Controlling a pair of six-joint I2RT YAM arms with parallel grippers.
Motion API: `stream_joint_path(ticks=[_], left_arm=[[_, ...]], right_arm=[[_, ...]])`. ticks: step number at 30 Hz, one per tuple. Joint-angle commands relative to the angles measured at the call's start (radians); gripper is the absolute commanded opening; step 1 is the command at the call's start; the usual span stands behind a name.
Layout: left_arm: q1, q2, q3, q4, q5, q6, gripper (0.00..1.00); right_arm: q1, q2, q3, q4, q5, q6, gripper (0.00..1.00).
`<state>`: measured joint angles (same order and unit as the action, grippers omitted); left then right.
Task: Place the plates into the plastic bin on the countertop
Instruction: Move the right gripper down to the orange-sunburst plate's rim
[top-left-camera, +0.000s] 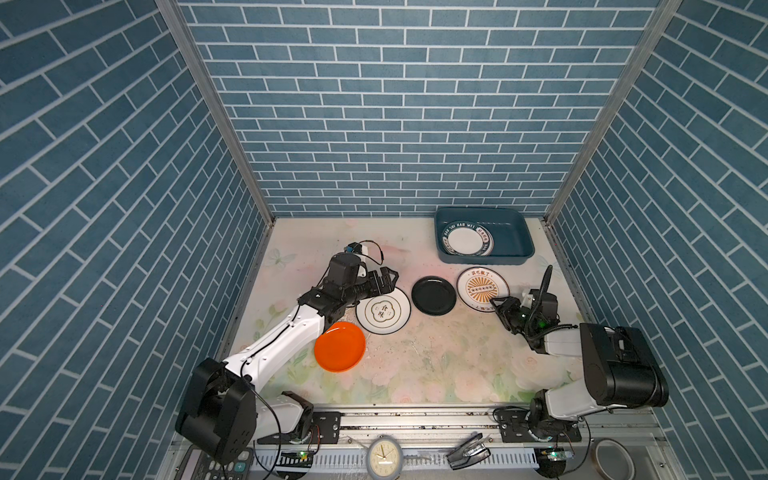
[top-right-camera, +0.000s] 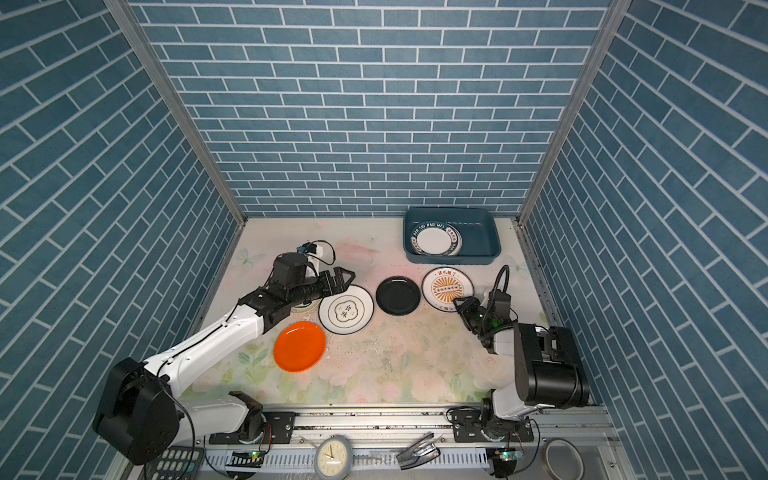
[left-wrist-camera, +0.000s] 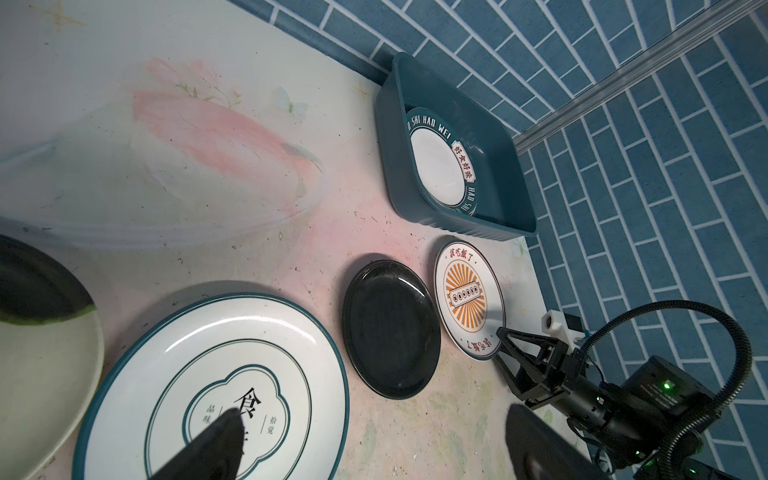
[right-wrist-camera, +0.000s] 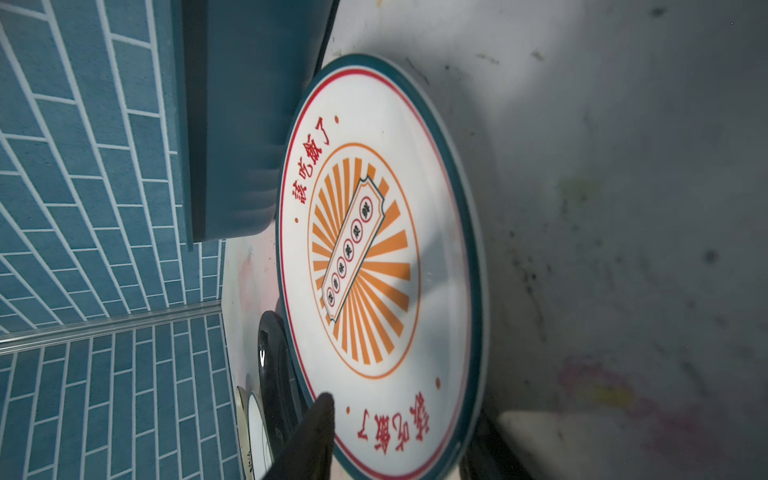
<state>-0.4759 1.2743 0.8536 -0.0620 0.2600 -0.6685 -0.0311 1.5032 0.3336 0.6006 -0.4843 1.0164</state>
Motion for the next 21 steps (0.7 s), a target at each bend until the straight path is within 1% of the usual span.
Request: stream_joint_path(ticks=[1, 4, 8, 9, 11, 13, 21], left_arm=[[0.006, 0.002, 0.035, -0.042, -0.014, 0.024, 1.00], [0.006, 0.006, 0.042, -0.048, -0.027, 0.027, 1.00], [0.005, 0.030, 0.062, -0.048, -0.015, 0.025, 1.00], [0.005, 0.037, 0.067, -0.048, -0.012, 0.024, 1.00], [0.005, 0.048, 0.074, -0.047, -0.004, 0.020, 1.00], [0.005, 0.058, 0.076, -0.044, 0.003, 0.019, 0.99], [0.005, 0.065, 0.065, -0.030, 0.007, -0.001, 1.00]], right_arm=[[-0.004, 0.018, -0.006, -0.067, 0.046, -0.014, 0.43], [-0.005, 0.017, -0.014, -0.064, 0.056, -0.019, 0.37], [-0.005, 0.014, -0.021, -0.054, 0.072, -0.016, 0.18], [-0.006, 0.012, -0.022, -0.056, 0.075, -0.016, 0.14], [-0.009, 0.010, -0.017, -0.074, 0.085, -0.018, 0.11], [-0.014, 0.009, -0.010, -0.092, 0.087, -0.019, 0.04], [-0.038, -0.041, -0.021, -0.121, 0.081, -0.019, 0.00]])
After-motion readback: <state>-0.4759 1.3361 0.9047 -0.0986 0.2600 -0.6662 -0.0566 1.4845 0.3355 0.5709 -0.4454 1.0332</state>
